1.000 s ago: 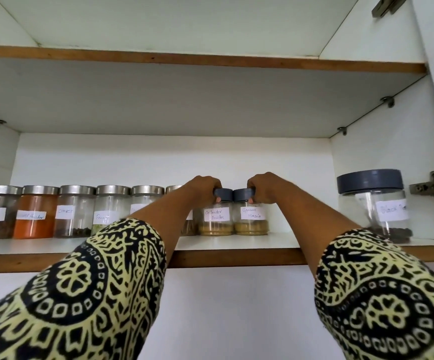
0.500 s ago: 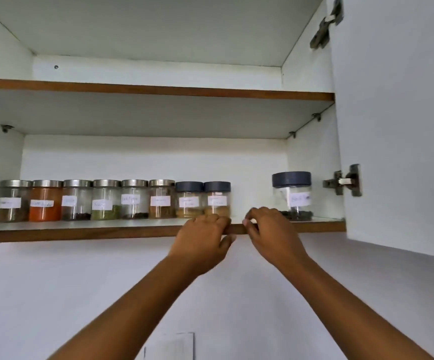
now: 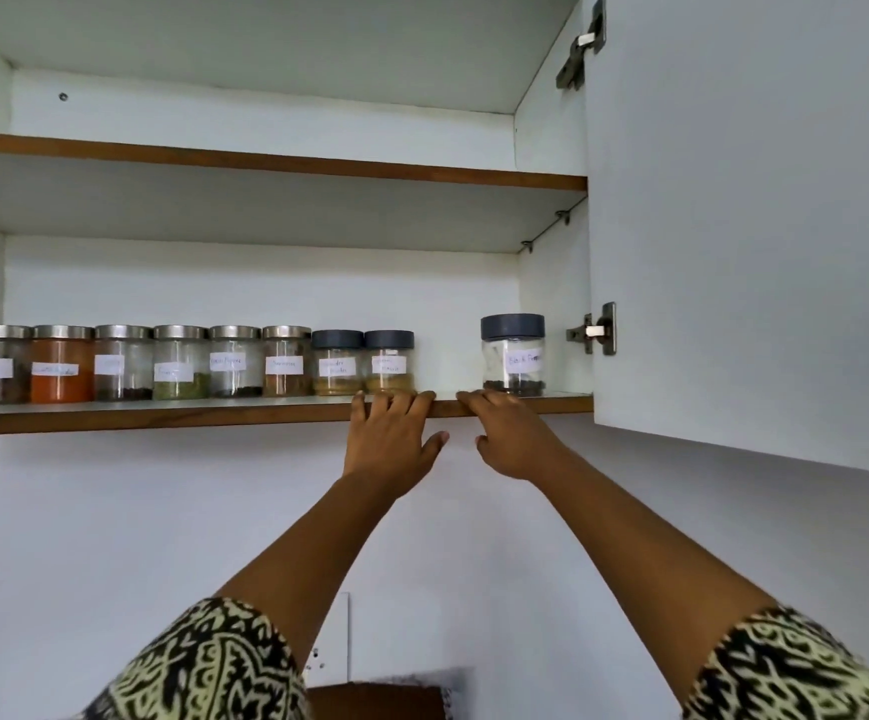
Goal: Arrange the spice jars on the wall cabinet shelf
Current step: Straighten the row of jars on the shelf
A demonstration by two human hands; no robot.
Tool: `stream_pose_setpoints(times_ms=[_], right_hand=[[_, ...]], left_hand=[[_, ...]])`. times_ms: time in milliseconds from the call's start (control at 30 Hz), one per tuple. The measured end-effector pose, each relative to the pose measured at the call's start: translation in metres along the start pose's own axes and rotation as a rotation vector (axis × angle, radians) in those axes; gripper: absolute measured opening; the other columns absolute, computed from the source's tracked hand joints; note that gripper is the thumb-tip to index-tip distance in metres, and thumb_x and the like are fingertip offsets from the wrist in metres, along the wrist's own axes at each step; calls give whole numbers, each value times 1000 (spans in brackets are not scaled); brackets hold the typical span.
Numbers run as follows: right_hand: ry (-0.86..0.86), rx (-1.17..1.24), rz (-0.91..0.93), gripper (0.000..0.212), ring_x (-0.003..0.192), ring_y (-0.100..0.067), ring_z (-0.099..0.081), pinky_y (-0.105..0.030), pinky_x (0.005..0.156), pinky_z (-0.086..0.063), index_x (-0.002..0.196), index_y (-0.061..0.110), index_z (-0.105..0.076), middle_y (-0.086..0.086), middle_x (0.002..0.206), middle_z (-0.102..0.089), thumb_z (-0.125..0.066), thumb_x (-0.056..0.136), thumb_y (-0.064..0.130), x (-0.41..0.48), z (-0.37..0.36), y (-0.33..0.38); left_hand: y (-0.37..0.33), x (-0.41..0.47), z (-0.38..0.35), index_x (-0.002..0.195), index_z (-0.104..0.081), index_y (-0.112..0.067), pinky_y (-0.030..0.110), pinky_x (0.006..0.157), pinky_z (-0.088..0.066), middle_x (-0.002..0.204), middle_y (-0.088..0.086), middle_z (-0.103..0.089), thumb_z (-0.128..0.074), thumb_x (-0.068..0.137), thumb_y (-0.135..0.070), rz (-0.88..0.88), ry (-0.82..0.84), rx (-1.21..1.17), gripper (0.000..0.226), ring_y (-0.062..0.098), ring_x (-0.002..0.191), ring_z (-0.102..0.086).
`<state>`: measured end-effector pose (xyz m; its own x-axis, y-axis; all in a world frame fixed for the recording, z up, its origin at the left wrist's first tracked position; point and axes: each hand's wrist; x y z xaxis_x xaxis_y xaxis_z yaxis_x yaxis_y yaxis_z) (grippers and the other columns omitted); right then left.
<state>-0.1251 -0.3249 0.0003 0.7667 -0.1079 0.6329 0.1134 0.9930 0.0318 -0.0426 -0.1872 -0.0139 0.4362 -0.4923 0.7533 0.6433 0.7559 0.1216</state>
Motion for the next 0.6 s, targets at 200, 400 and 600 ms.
stream_pose_setpoints(times_ms=[200,400,600], right_hand=[[-45,139,-33,47,130,-27,-44,-36,107,-36,139,17,-43,-10,144,-45,-49,92,12,21,41,-22],[-202,62,-108,44,124,-31,-45,-38,100,-38,135,10,-44,-14,137,-48,-55,92,14,67,78,-62],[-119,-32,-39,35,109,-31,-56,-32,85,-42,119,8,-60,-15,118,-63,-64,85,17,109,64,-70]], left_hand=[[0,-4,-15,141,-34,-25,48,115,-17,139,0,-47,-38,94,-51,-8,-102,51,55,24,131,-39],[1,-3,-34,123,-57,-21,47,103,-38,111,0,-65,-37,90,-47,13,-289,82,46,24,105,-59],[10,2,-56,132,-47,-21,44,106,-26,126,3,-59,-41,92,-42,-42,-428,145,46,26,118,-48]])
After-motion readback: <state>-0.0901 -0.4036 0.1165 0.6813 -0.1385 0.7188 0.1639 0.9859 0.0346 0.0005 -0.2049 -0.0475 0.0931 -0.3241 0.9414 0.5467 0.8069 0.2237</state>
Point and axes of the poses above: each hand's wrist, its own x-axis towards the middle knuckle, its own z-axis out of the back of the hand, y = z × x
